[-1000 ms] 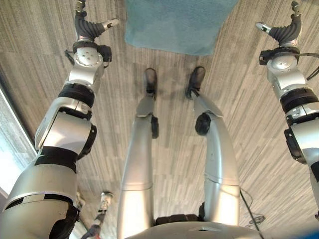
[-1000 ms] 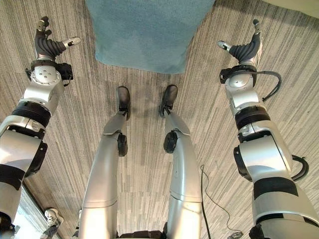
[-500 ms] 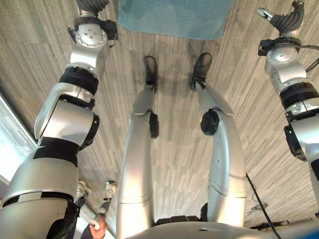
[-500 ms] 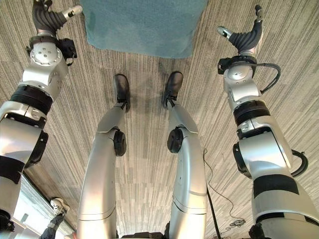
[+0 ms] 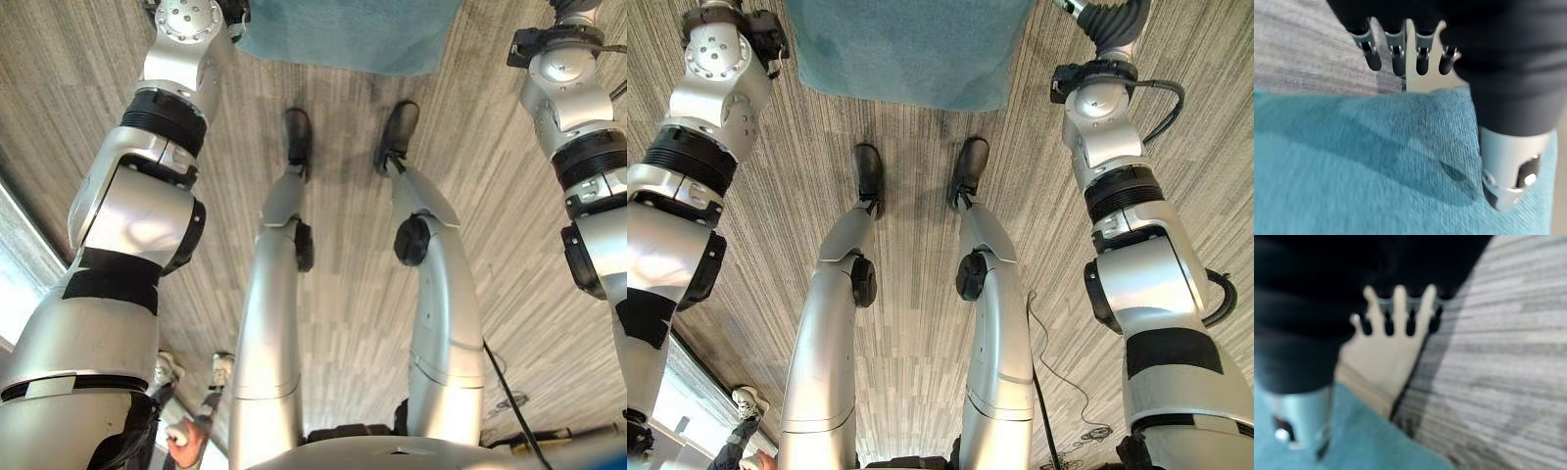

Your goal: Pick up all the scattered cushions and arrange them neatly on the sofa.

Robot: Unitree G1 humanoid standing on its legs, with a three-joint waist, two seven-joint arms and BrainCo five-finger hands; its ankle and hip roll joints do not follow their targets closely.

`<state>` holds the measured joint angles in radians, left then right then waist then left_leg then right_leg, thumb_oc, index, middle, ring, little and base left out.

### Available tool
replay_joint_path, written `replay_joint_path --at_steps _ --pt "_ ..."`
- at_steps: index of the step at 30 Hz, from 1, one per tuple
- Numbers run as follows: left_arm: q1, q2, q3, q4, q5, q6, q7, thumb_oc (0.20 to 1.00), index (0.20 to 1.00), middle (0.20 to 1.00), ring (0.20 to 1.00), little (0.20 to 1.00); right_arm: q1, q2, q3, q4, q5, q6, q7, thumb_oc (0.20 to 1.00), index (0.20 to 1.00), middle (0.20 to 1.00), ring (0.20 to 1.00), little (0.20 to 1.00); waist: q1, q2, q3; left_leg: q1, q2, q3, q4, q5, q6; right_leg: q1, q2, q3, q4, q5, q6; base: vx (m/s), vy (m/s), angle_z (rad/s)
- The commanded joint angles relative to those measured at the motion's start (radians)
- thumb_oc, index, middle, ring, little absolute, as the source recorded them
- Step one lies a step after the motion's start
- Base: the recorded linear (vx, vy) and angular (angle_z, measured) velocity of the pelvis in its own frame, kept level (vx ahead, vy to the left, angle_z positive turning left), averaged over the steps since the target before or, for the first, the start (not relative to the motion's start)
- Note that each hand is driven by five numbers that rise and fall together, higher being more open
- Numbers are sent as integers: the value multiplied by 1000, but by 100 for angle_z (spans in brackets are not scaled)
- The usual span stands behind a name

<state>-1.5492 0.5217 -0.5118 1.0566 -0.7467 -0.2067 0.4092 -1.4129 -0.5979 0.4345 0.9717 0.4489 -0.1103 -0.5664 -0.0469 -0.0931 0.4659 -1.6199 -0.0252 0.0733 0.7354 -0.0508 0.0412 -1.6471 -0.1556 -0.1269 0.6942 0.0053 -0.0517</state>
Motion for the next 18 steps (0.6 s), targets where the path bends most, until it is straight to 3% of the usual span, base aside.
replay_joint_path --at_steps 1,10,18 --pt "88 -55 30 -3 -41 -53 -19 1000 1000 1000 1000 1000 30 88 51 14 7 -32 -33 1000 1000 1000 1000 1000 -42 41 -110 50 -81 -47 -61 -97 50 77 41 7 62 -209 84 0 0 0" --pt "72 -119 -13 -46 -51 -46 -27 1000 1000 1000 1000 1000 -28 119 98 23 0 -12 -20 1000 1000 1000 1000 1000 -22 63 -113 50 -89 -49 -51 -93 55 77 38 6 77 -211 85 0 0 0" --pt "68 -127 -22 -51 -50 -46 -29 1000 1000 1000 1000 1000 -61 166 126 30 17 -24 5 1000 1000 1000 1000 1000 -7 77 -113 50 -92 -48 -40 -88 52 77 40 4 92 -211 85 0 0 0"
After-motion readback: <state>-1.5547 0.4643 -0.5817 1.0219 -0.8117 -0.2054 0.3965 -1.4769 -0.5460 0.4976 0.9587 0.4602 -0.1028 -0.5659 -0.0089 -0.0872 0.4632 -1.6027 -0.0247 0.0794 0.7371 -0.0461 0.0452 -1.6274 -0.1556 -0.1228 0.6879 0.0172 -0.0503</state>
